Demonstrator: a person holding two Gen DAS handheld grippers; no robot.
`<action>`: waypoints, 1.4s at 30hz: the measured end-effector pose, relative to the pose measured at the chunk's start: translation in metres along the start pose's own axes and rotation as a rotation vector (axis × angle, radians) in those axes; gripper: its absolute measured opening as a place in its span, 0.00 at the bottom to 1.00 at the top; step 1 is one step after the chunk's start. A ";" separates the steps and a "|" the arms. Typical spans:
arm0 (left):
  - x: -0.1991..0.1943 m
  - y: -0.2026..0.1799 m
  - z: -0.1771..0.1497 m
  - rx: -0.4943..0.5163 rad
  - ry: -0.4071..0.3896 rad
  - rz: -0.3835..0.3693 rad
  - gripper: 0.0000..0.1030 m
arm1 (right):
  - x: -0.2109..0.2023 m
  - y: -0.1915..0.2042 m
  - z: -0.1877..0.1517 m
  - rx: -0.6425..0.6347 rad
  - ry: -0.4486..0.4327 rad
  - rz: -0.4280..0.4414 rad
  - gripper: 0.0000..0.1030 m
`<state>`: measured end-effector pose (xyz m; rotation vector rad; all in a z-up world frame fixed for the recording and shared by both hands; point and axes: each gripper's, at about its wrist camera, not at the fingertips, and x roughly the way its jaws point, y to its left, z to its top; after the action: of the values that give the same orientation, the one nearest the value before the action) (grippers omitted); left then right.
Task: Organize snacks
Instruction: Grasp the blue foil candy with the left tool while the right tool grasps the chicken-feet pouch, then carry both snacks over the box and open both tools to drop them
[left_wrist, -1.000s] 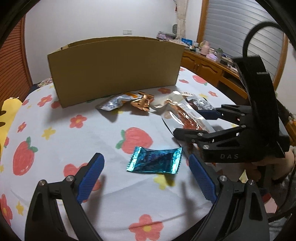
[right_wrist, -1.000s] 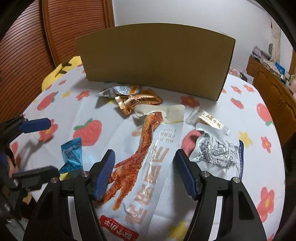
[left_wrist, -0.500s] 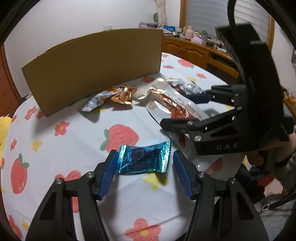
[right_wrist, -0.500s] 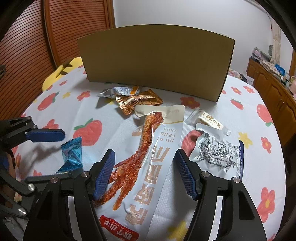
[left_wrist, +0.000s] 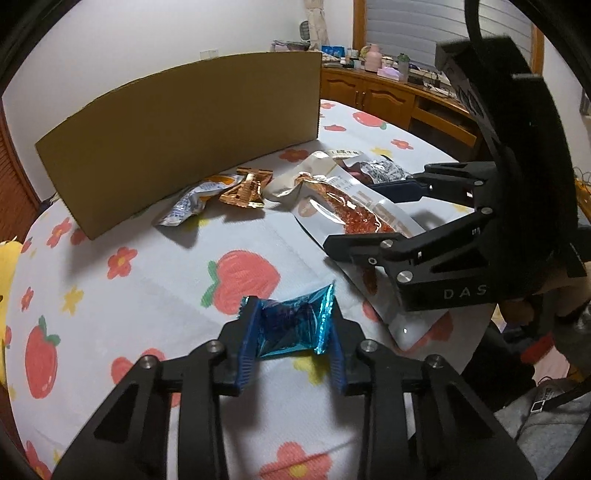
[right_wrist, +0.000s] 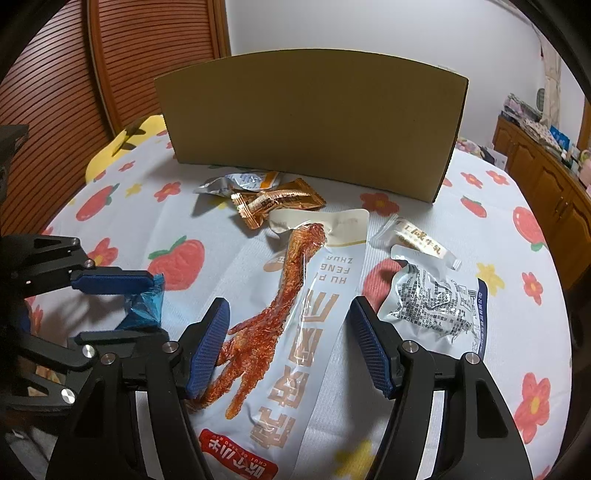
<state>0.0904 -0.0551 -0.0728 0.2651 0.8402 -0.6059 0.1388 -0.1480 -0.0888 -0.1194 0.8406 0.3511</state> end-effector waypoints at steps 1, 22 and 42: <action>-0.002 0.002 0.000 -0.015 -0.007 -0.003 0.25 | 0.000 0.000 0.000 0.000 0.000 0.000 0.67; -0.033 0.042 -0.002 -0.204 -0.135 -0.012 0.23 | 0.006 0.013 0.005 -0.055 0.031 -0.007 0.49; -0.043 0.045 0.003 -0.213 -0.176 0.007 0.23 | -0.036 0.000 0.007 0.009 -0.087 0.064 0.18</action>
<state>0.0974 -0.0030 -0.0393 0.0204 0.7269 -0.5202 0.1216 -0.1553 -0.0577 -0.0682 0.7612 0.4098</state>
